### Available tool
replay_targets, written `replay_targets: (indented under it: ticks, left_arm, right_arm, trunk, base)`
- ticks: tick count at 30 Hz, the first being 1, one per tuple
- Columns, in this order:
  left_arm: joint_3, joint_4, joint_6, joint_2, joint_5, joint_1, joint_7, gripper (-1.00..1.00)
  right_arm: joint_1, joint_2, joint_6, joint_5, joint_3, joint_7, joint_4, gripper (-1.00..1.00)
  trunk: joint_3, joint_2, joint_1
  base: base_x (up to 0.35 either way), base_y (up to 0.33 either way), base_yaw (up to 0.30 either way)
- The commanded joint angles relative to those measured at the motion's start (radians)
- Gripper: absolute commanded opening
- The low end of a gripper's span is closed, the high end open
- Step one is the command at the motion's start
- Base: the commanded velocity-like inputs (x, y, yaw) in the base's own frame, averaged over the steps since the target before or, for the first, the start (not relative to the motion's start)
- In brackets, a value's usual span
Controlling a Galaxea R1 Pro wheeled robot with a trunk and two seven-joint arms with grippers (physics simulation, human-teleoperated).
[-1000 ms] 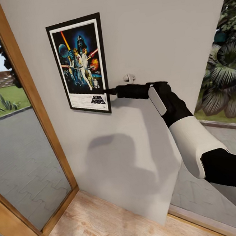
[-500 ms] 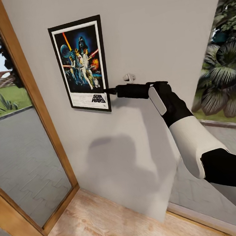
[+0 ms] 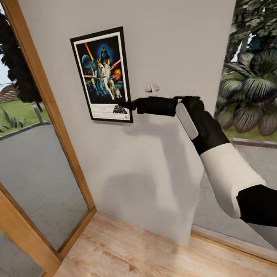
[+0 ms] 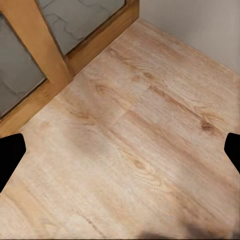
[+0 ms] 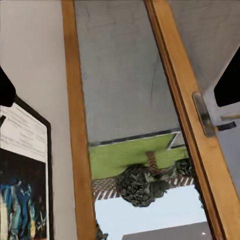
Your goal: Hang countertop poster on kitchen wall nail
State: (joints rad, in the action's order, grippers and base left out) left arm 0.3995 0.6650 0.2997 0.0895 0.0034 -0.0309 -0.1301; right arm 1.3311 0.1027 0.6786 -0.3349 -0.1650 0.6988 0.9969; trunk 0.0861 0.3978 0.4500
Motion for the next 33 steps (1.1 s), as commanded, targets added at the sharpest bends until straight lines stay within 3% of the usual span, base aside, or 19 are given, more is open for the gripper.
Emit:
replay_targets:
  ticks: [1, 2, 4, 6, 9, 15, 19, 22, 23, 27, 30, 31, 33]
  left_arm:
    - [0.004, 0.000, 0.001, -0.001, 0.000, 0.000, -0.008, 1.00]
    - [0.004, -0.002, 0.001, -0.001, 0.001, 0.000, -0.008, 1.00]
    - [0.004, -0.002, 0.001, -0.001, 0.001, 0.000, -0.009, 1.00]
    - [0.003, -0.005, 0.001, -0.001, 0.001, 0.000, -0.009, 1.00]
    - [0.003, -0.006, 0.001, -0.001, 0.001, 0.000, -0.009, 1.00]
    - [0.004, -0.008, 0.002, -0.001, 0.003, 0.000, -0.011, 1.00]
    - [0.004, -0.009, 0.002, -0.001, 0.005, 0.000, -0.022, 1.00]
    - [0.004, -0.010, 0.002, -0.001, 0.005, 0.000, -0.058, 1.00]
    - [0.004, -0.011, 0.002, -0.001, 0.005, 0.000, -0.098, 1.00]
    - [0.005, -0.012, 0.002, -0.001, 0.006, 0.000, -0.197, 1.00]
    - [0.006, -0.015, 0.001, -0.001, 0.006, 0.000, -0.268, 1.00]
    - [0.006, -0.017, 0.001, -0.001, 0.006, 0.000, -0.310, 1.00]
    - [0.007, -0.021, 0.000, -0.001, 0.005, 0.000, -0.346, 1.00]
  right_arm:
    - [-0.025, 0.000, 0.008, -0.005, 0.000, -0.001, 0.044, 1.00]
    - [-0.086, -0.001, 0.010, -0.006, 0.000, 0.001, 0.117, 1.00]
    - [-0.114, -0.001, 0.011, -0.007, 0.001, 0.002, 0.144, 1.00]
    - [-0.222, -0.001, 0.011, -0.007, 0.001, 0.003, 0.250, 1.00]
    - [-0.319, -0.002, 0.010, -0.007, 0.001, 0.004, 0.314, 1.00]
    - [-0.466, -0.007, 0.003, -0.003, 0.003, 0.050, 0.340, 1.00]
    - [-0.626, -0.052, -0.043, -0.001, 0.005, 0.086, 0.341, 1.00]
    - [-0.759, -0.083, -0.132, 0.000, 0.006, 0.096, 0.338, 1.00]
    - [-0.860, -0.102, -0.212, 0.000, 0.015, 0.100, 0.335, 1.00]
    - [-1.065, -0.138, -0.371, -0.001, 0.051, 0.105, 0.314, 1.00]
    - [-1.191, -0.155, -0.469, 0.000, 0.091, 0.106, 0.253, 1.00]
    - [-1.249, -0.163, -0.527, 0.000, 0.123, 0.107, 0.192, 1.00]
    - [-1.287, -0.168, -0.579, 0.001, 0.159, 0.107, 0.116, 1.00]
  trunk:
    - [0.002, 0.002, 0.000]
    - [0.002, 0.002, 0.000]
    - [0.002, 0.002, 0.000]
    - [0.002, 0.002, 0.000]
    - [0.002, 0.002, 0.000]
    - [0.002, 0.002, 0.000]
    - [0.002, 0.002, 0.000]
    - [0.002, 0.002, 0.000]
    - [0.002, 0.002, 0.000]
    - [0.002, 0.002, 0.000]
    - [0.002, 0.002, 0.000]
    - [0.002, 0.002, 0.000]
    - [0.002, 0.002, 0.000]
  base:
    - [-0.337, 0.075, 0.000]
    - [-0.164, 0.031, 0.000]
    - [-0.108, 0.021, 0.000]
    - [-0.067, 0.008, 0.000]
    - [-0.192, 0.003, 0.000]
    - [-0.181, 0.001, 0.000]
    - [-0.047, 0.000, 0.000]
    - [-0.021, 0.000, 0.000]
    - [-0.011, 0.000, 0.000]
    - [-0.006, 0.000, 0.000]
    - [-0.003, 0.000, 0.000]
    - [-0.001, 0.000, 0.000]
    - [-0.001, 0.000, 0.000]
